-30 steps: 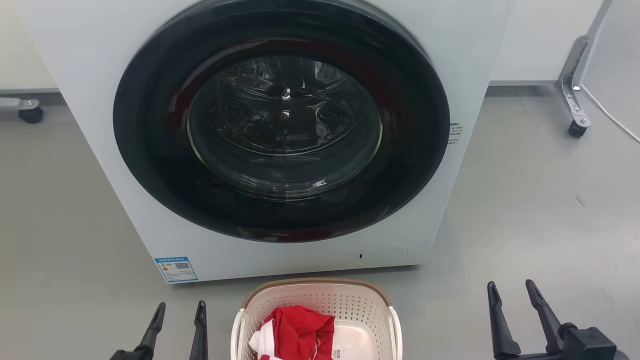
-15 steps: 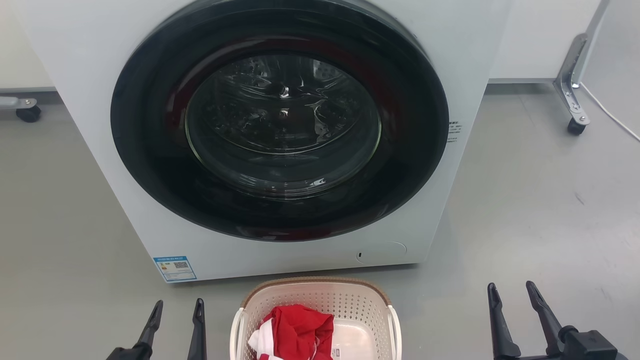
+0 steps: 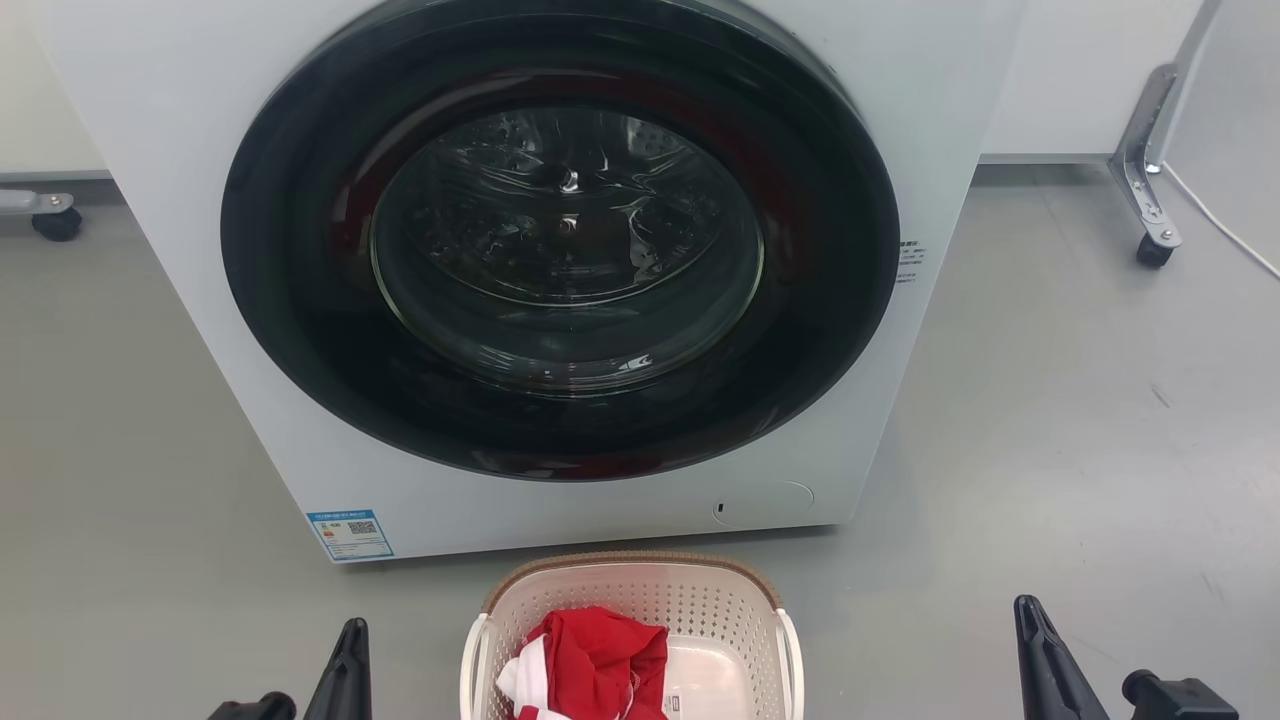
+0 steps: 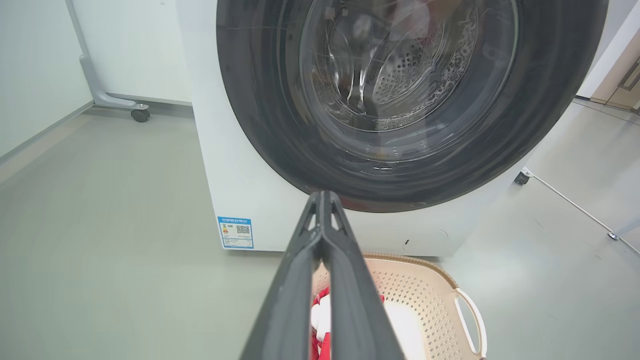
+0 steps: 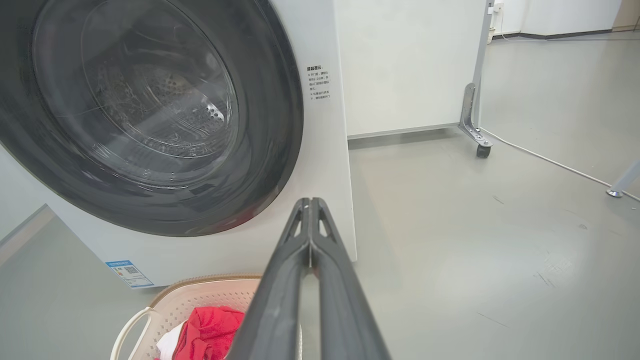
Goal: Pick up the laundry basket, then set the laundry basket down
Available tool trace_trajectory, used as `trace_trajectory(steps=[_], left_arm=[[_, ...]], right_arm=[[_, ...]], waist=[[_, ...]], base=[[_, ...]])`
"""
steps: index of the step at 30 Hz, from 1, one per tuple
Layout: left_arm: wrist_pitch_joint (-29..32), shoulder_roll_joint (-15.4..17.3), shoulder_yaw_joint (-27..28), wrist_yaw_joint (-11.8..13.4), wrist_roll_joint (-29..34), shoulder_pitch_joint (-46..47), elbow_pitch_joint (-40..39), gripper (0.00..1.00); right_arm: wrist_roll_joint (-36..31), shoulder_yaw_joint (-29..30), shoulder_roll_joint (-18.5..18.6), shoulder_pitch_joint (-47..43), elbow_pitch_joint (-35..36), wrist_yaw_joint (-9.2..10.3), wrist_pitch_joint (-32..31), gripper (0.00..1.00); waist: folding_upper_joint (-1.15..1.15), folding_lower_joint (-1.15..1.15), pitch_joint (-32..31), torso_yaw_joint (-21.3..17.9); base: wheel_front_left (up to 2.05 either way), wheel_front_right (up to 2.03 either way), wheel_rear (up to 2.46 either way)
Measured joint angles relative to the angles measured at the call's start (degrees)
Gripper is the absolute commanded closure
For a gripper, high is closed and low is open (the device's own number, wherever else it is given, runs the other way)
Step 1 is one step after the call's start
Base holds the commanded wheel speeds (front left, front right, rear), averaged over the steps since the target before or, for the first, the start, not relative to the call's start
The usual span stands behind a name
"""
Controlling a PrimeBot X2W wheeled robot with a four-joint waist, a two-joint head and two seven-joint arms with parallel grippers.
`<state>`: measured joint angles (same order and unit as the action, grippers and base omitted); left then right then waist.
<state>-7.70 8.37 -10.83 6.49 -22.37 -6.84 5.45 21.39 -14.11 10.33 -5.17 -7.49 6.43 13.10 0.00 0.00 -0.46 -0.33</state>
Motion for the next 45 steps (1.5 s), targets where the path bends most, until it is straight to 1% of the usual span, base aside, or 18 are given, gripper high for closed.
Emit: trace_trajectory(steps=[7, 21, 30, 34, 40, 45], left_arm=[[1.12, -0.54, 1.38, -1.03, -6.30, 0.37, 0.97, 1.00], [3.65, -1.33, 3.80, -3.03, -17.01, 1.78, 2.64, 1.00], [5.11, -1.82, 5.36, -4.08, -23.72, 2.91, 3.60, 1.00], [5.61, -2.23, 6.26, -5.03, -26.42, 3.21, 4.10, 1.00], [6.62, -2.61, 7.11, -5.69, -31.08, 4.25, 4.97, 1.00], [7.17, -2.92, 7.93, -6.34, -33.89, 4.47, 5.39, 1.00]], right_arm=[[5.72, 1.66, -0.62, 0.49, -0.57, -0.99, -1.54, 1.00], [16.72, 5.08, -1.88, 2.22, -2.14, -3.00, -5.02, 1.00], [23.62, 7.26, -2.66, 2.96, -3.01, -4.08, -6.98, 1.00], [26.70, 8.26, -2.87, 3.58, -3.48, -4.94, -7.78, 1.00], [31.14, 9.68, -3.50, 3.89, -4.10, -5.71, -9.07, 1.00], [34.21, 10.56, -3.85, 4.81, -4.36, -6.41, -9.92, 1.00]], waist=[[0.00, 0.00, 0.05, 0.03], [0.00, 0.00, 0.13, 0.08], [0.00, 0.00, 0.19, 0.11], [0.00, 0.00, 0.21, 0.12], [0.00, 0.00, 0.25, 0.14], [0.00, 0.00, 0.27, 0.16]], base=[[0.00, 0.00, 0.00], [0.00, 0.00, 0.00], [0.00, 0.00, 0.00], [0.00, 0.00, 0.00], [0.00, 0.00, 0.00], [0.00, 0.00, 0.00]])
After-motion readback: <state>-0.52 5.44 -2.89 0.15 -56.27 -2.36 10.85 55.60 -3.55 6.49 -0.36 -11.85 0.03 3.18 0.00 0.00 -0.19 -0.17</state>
